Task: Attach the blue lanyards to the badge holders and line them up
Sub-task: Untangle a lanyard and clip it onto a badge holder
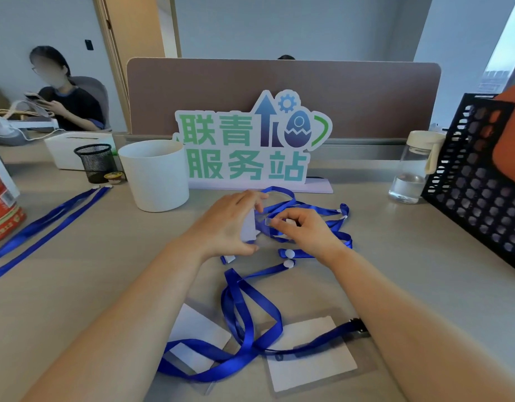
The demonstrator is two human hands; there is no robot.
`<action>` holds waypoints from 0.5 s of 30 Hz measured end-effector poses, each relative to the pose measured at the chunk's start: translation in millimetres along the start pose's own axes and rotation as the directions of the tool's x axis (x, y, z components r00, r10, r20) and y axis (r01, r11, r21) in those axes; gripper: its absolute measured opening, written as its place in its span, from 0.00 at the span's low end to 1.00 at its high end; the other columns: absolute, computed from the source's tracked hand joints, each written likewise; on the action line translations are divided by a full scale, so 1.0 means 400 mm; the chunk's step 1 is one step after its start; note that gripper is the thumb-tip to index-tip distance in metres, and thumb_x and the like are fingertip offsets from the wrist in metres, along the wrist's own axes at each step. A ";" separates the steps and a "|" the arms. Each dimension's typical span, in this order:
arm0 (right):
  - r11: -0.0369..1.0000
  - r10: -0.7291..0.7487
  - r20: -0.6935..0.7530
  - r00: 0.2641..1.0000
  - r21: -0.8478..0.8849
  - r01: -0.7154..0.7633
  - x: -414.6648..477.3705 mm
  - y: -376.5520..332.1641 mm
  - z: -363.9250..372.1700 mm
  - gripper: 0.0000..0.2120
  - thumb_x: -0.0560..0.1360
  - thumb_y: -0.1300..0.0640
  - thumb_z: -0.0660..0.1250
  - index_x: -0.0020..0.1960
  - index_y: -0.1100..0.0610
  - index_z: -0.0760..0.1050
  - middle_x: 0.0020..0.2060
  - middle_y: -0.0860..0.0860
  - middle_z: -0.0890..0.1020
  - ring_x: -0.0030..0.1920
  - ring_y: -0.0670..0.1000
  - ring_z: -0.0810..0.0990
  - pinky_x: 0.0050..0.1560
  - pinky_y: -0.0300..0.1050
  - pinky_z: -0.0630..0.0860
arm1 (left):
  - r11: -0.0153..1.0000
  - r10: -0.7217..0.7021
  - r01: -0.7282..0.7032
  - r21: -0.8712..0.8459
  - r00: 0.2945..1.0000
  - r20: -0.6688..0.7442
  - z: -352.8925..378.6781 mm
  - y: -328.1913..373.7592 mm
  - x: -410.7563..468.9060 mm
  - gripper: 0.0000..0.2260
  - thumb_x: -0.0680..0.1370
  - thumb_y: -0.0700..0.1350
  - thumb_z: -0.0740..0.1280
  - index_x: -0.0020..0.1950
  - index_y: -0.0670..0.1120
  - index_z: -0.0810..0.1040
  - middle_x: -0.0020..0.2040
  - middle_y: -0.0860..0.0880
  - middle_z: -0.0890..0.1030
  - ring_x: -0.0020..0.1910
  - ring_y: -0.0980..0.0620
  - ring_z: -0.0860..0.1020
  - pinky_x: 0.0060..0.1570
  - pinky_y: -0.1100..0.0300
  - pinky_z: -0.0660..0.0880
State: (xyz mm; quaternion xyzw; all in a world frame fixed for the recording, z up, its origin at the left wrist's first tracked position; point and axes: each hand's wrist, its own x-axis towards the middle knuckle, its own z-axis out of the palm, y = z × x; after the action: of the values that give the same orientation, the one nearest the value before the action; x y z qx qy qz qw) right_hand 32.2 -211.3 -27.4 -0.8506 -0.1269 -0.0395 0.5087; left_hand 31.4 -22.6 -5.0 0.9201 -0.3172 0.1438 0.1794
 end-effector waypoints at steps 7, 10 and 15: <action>0.954 0.073 0.013 0.997 0.290 -0.074 -0.008 -0.003 -0.005 0.05 0.75 0.58 0.66 0.43 0.57 0.79 0.33 0.48 0.78 0.29 0.41 0.72 0.36 0.36 0.69 | 0.995 0.049 -0.049 0.086 0.999 0.006 -0.023 0.005 0.001 0.15 0.66 0.47 0.74 0.50 0.51 0.75 0.72 0.58 0.64 0.69 0.57 0.62 0.64 0.64 0.55; 0.925 0.079 0.029 0.996 0.371 -0.084 -0.006 -0.002 -0.005 0.07 0.76 0.61 0.65 0.40 0.58 0.78 0.32 0.50 0.77 0.32 0.45 0.72 0.37 0.37 0.70 | 0.993 0.031 -0.033 0.110 0.999 0.019 -0.028 0.004 0.000 0.16 0.65 0.48 0.74 0.50 0.52 0.75 0.72 0.58 0.64 0.70 0.57 0.62 0.64 0.62 0.56; 0.896 0.085 0.051 0.995 0.433 -0.099 -0.006 -0.009 0.000 0.08 0.77 0.62 0.63 0.41 0.57 0.78 0.34 0.50 0.79 0.35 0.45 0.75 0.37 0.37 0.71 | 0.997 0.001 -0.003 0.082 1.000 0.024 -0.028 0.013 0.004 0.15 0.65 0.50 0.74 0.47 0.53 0.75 0.72 0.57 0.65 0.69 0.56 0.63 0.66 0.58 0.58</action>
State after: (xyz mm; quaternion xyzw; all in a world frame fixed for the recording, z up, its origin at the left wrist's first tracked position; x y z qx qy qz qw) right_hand 29.1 -210.2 -24.7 -0.7214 -0.1002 0.0269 0.6848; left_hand 27.6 -22.5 6.7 0.9280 -0.3141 0.1460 0.1374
